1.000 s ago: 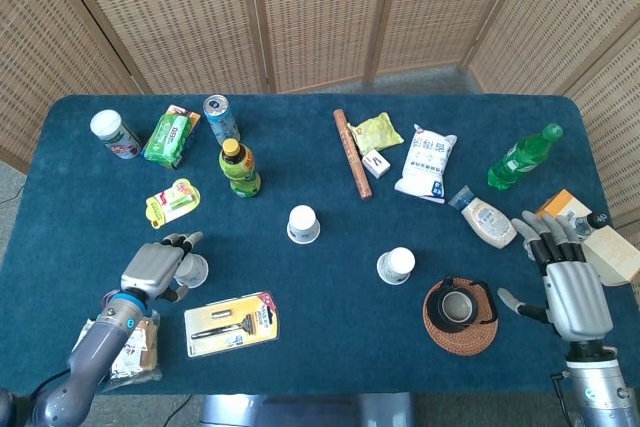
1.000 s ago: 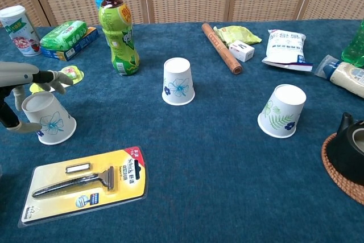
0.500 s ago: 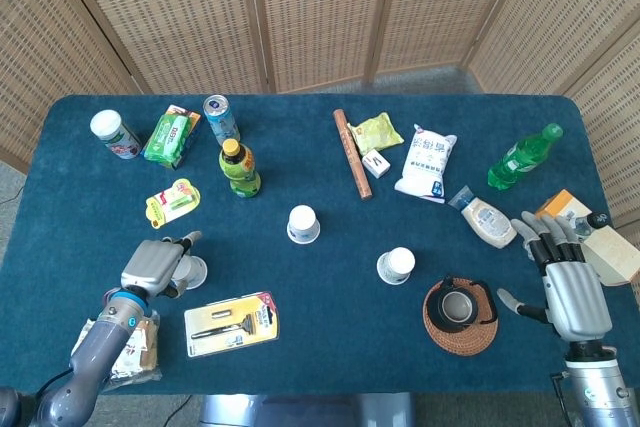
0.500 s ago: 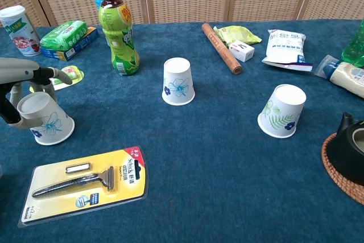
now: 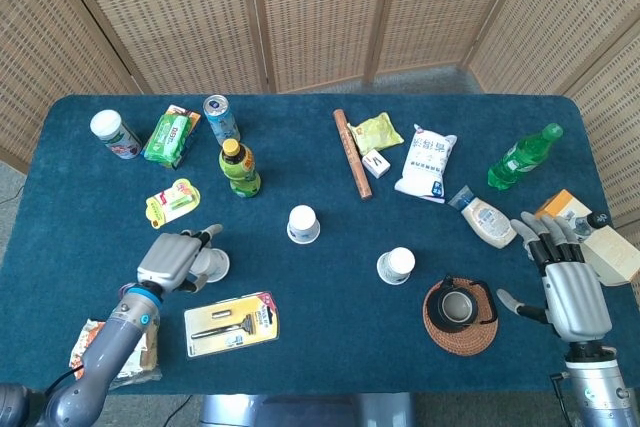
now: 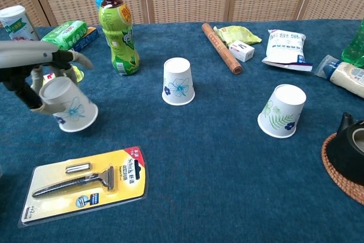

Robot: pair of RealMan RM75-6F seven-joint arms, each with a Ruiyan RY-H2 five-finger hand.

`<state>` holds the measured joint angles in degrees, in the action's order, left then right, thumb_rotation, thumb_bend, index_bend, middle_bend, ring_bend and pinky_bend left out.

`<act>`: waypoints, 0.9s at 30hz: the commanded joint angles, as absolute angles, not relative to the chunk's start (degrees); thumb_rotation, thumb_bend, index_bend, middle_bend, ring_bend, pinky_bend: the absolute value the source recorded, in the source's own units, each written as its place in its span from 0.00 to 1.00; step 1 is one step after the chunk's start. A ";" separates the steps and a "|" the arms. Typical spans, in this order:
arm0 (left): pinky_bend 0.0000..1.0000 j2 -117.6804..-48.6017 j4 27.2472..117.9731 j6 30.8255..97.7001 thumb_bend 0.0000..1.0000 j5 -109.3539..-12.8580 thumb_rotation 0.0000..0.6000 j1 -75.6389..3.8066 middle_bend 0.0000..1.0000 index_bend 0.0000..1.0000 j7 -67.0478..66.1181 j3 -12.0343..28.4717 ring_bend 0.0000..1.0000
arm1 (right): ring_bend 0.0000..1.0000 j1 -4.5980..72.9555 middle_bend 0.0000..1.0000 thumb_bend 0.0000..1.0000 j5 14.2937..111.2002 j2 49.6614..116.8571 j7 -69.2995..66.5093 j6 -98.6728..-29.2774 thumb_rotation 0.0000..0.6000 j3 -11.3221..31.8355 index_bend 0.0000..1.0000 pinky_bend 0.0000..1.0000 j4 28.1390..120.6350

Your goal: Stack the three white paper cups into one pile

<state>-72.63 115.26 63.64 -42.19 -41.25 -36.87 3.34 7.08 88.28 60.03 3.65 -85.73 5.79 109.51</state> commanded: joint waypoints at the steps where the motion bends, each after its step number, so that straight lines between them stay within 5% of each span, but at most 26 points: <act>1: 0.50 -73.90 115.84 64.32 0.38 -40.30 1.00 -43.00 0.35 0.12 -38.61 4.73 0.31 | 0.00 7.08 0.00 0.19 88.23 59.97 3.51 -85.71 1.00 5.79 0.13 0.00 109.50; 27: 0.50 -89.81 106.91 66.13 0.38 -26.99 1.00 -55.49 0.36 0.13 -45.52 11.46 0.32 | 0.00 7.19 0.00 0.19 87.34 59.30 0.47 -85.32 1.00 6.14 0.13 0.00 108.75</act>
